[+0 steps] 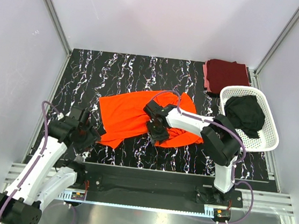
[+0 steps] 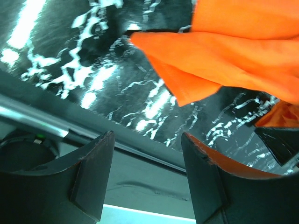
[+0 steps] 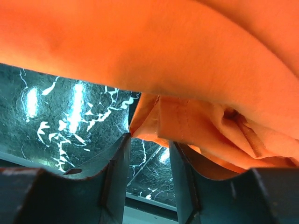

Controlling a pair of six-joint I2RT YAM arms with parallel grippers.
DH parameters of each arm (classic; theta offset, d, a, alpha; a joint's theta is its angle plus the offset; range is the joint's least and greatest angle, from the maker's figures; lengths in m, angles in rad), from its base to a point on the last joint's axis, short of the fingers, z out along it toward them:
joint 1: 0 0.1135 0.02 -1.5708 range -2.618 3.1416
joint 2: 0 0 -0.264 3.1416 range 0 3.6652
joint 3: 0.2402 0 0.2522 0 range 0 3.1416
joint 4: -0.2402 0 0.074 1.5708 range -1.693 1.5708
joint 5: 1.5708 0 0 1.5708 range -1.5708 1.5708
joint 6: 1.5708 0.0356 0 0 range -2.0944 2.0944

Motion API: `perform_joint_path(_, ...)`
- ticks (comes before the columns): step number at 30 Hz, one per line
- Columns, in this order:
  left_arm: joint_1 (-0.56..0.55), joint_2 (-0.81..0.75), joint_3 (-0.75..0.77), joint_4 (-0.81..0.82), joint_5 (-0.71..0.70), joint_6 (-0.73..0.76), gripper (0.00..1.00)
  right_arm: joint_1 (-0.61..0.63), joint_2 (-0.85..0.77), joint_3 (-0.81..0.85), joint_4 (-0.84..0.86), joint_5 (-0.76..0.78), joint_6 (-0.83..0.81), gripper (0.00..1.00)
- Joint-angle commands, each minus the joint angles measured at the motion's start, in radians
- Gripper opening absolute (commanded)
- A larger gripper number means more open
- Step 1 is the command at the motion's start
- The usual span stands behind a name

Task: Fold and stack the t-shirts
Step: Flatten the tshirt out

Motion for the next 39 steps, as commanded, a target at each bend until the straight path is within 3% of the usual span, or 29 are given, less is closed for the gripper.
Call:
perform_joint_path(1,0.002,0.002,-0.002,-0.050,-0.086,-0.092,0.64,0.016,0.003,0.045,0.009,0.052,-0.008,0.45)
perform_joint_path(11,0.011,0.121,-0.013,0.075,-0.102,-0.080,0.64,0.020,0.057,0.025,-0.003,0.082,-0.004,0.30)
perform_joint_path(15,0.051,0.168,-0.028,0.113,-0.113,-0.082,0.63,0.022,0.022,-0.030,0.012,0.091,0.001,0.03)
perform_joint_path(16,0.068,0.174,-0.036,0.122,-0.104,-0.097,0.62,0.020,0.013,-0.038,0.012,0.088,0.001,0.01)
perform_joint_path(22,0.168,0.246,-0.109,0.248,0.011,-0.169,0.59,0.020,-0.078,-0.097,0.010,0.069,0.005,0.00)
perform_joint_path(27,0.185,0.322,-0.154,0.344,0.120,-0.263,0.48,0.020,-0.141,-0.131,0.017,0.062,-0.002,0.00)
perform_joint_path(30,0.188,0.344,-0.133,0.357,0.091,-0.298,0.44,0.020,-0.167,-0.154,0.029,0.034,-0.005,0.00)
perform_joint_path(39,0.209,0.326,-0.097,0.315,-0.004,-0.307,0.45,0.020,-0.202,-0.199,0.041,0.020,-0.005,0.00)
